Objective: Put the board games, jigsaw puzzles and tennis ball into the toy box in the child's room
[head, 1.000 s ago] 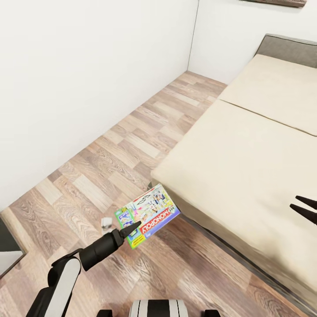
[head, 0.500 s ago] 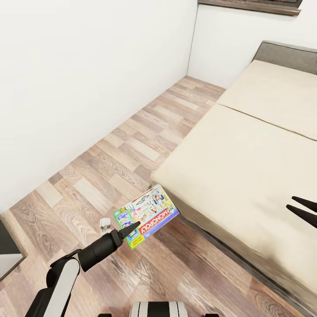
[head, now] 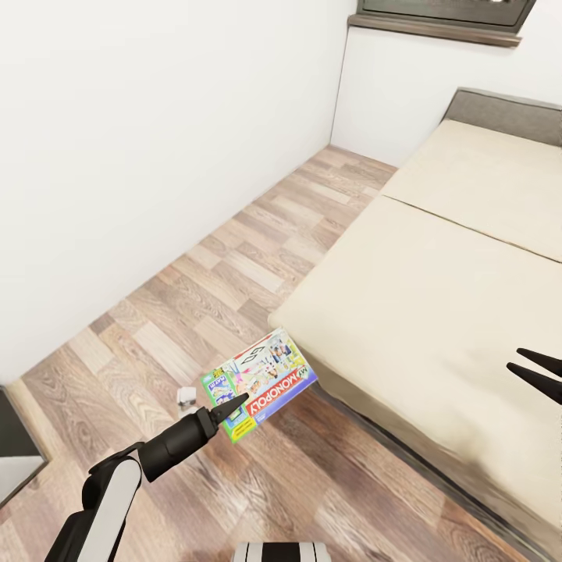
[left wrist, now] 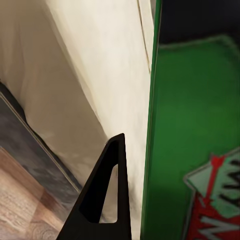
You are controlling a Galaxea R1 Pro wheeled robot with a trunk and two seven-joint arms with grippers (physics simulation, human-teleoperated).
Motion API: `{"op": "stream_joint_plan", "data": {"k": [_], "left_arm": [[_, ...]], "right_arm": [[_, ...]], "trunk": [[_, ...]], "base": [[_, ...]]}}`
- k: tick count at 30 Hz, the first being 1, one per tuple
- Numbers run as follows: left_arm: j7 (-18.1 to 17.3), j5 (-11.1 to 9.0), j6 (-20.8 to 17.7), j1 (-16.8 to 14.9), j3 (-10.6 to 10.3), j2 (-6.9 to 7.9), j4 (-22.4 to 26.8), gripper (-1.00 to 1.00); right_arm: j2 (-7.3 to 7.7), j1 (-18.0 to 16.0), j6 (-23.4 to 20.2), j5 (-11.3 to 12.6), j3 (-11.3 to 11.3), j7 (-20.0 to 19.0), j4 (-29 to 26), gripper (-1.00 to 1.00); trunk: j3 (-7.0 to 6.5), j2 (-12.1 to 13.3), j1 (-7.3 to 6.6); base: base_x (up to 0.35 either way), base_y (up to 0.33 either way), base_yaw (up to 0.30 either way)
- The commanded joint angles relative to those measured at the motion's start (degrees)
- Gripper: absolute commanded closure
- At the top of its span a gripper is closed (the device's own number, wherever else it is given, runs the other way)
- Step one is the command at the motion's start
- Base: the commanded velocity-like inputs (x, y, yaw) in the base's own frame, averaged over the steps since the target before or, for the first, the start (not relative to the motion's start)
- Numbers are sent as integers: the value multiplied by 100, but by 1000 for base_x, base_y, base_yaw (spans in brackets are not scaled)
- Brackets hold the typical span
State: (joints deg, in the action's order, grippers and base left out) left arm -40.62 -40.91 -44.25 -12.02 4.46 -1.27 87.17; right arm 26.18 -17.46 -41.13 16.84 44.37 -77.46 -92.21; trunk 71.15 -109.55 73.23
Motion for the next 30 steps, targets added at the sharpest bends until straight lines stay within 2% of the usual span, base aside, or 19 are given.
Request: {"op": "stream_joint_plan", "data": {"k": [1,10,18,30], "left_arm": [[-16,11,-27,-2,11,-5,-2,100],[-16,26,-34,-2,17,-5,-10,100],[-16,17,-42,-2,16,-5,-9,100],[-11,27,-48,-2,19,-3,-14,100]], "right_arm": [[1,-3,-51,14,3,-11,1,-100],[-5,-3,-53,-18,-2,-2,1,-100],[-7,-3,-53,-230,-148,1,1,-100],[-7,-3,-53,-317,-209,2,1,-100]], "trunk": [[-25,40,-23],[-272,401,-221],[-491,722,-396],[-820,1203,-660]], "base": [[0,0,0],[0,0,0],[0,0,0],[0,0,0]]}}
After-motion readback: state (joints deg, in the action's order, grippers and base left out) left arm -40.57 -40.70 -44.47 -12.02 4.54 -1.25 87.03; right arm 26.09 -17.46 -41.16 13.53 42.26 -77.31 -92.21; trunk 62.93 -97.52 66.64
